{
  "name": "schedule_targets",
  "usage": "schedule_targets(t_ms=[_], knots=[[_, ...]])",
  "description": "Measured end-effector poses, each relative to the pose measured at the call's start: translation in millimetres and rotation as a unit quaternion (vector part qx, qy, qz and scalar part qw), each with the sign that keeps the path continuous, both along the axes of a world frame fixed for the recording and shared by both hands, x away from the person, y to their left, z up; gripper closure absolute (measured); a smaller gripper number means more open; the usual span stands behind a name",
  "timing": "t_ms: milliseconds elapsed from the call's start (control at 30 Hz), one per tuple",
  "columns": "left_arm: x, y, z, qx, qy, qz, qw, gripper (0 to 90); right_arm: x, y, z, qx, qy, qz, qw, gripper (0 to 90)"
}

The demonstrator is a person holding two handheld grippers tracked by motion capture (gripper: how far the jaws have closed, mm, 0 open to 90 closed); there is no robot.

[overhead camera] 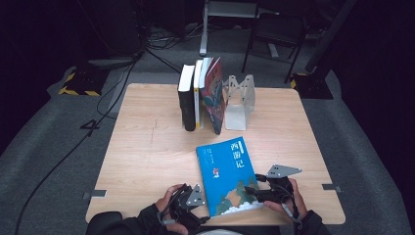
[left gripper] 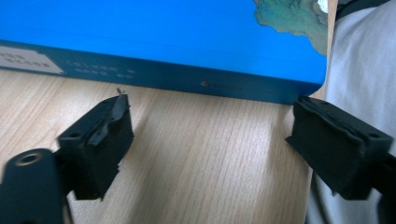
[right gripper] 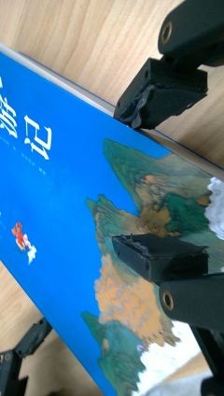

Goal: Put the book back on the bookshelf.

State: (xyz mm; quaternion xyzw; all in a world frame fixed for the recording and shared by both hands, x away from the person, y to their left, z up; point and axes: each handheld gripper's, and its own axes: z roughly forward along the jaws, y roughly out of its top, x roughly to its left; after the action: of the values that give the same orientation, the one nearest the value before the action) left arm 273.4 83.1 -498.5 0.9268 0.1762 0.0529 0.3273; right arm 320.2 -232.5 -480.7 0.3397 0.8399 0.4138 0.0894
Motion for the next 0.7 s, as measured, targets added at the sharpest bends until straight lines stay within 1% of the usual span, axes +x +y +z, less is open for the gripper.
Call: schedule_targets(t_ms=[33,67,100,133,167,200,233,267,300,333,367,400,433,467,500,533,567,600,633,667,700], knots=[[0.1,-0.7,-0.5,-0.001,-0.001,0.002,1.0000,11.0,0.0,0.0,0.0,0.000,0.000,0.000,1.0000,35.7],[-1.5,-2.1,-0.7,0.002,0.001,0.009,1.0000,8.8,1.8,1.7,0.3,-0.003,-0.003,-0.002,1.0000,35.9],[-1.5,-2.1,-0.7,0.002,0.001,0.009,1.0000,9.2,2.2,1.6,0.2,-0.003,-0.005,-0.003,1.0000,36.1],[-3.1,-2.8,-0.2,0.002,0.002,-0.003,1.0000,9.2,2.2,1.6,0.2,-0.003,-0.005,-0.003,1.0000,36.1],[-6.4,-3.6,0.1,0.002,0.001,-0.016,0.9999,11.3,2.6,0.8,-0.3,0.000,-0.006,0.001,1.0000,36.9],[-7.9,-4.1,-0.1,0.000,-0.001,-0.019,0.9998,12.3,2.9,-1.4,-0.3,0.003,-0.007,0.003,1.0000,38.8],[-10.1,-4.3,-0.2,0.002,-0.001,-0.018,0.9998,12.3,3.3,-3.2,-0.5,0.006,-0.006,0.005,1.0000,39.8],[-10.8,-4.9,-0.7,0.001,-0.004,-0.016,0.9999,12.2,4.3,-7.0,-1.0,0.012,0.002,0.008,0.9999,39.8],[-10.8,-6.0,-1.3,-0.002,-0.006,-0.016,0.9999,11.8,4.5,-9.9,-1.0,0.013,0.005,0.013,0.9998,40.0],[-11.6,-8.2,-1.4,0.000,-0.008,-0.009,0.9999,11.4,4.2,-12.3,-0.5,0.012,0.006,0.022,0.9997,40.3],[-12.8,-10.7,-1.5,0.001,-0.009,-0.007,0.9999,11.1,2.7,-16.6,1.0,0.004,-0.002,0.030,0.9996,40.4],[-15.2,-14.4,-2.2,0.003,-0.016,-0.002,0.9999,11.0,1.4,-20.6,2.3,-0.001,-0.007,0.028,0.9996,41.6],[-17.2,-17.4,-2.8,0.007,-0.021,0.004,0.9998,10.2,0.0,-26.4,3.5,-0.004,-0.008,0.032,0.9994,44.7],[-19.4,-20.0,-3.3,0.010,-0.025,0.012,0.9996,8.6,-2.6,-30.6,4.7,-0.012,-0.023,0.036,0.9990,47.1],[-20.7,-21.8,-4.0,0.013,-0.032,0.015,0.9993,7.7,-6.8,-34.0,6.4,-0.029,-0.053,0.036,0.9975,50.5],[-22.0,-23.3,-4.5,0.018,-0.033,0.023,0.9990,6.9,-9.9,-37.7,7.6,-0.040,-0.069,0.053,0.9953,54.7],[-22.0,-23.3,-4.5,0.018,-0.033,0.023,0.9990,5.0,-9.9,-37.7,7.6,-0.040,-0.069,0.053,0.9953,54.7],[-21.3,-25.0,-5.5,0.017,-0.034,0.030,0.9988,5.0,-11.8,-41.5,7.6,-0.049,-0.070,0.066,0.9941,55.1],[-18.1,-27.4,-5.6,0.017,-0.026,0.038,0.9988,0.0,-10.6,-45.0,1.8,-0.054,-0.052,0.071,0.9946,54.5],[-17.6,-27.3,-5.4,0.010,-0.019,0.047,0.9987,0.0,-10.5,-44.7,-0.1,-0.060,-0.050,0.072,0.9943,55.1],[-17.6,-27.3,-5.4,0.010,-0.019,0.047,0.9987,0.0,-10.5,-44.7,-0.1,-0.060,-0.050,0.072,0.9943,55.1]])
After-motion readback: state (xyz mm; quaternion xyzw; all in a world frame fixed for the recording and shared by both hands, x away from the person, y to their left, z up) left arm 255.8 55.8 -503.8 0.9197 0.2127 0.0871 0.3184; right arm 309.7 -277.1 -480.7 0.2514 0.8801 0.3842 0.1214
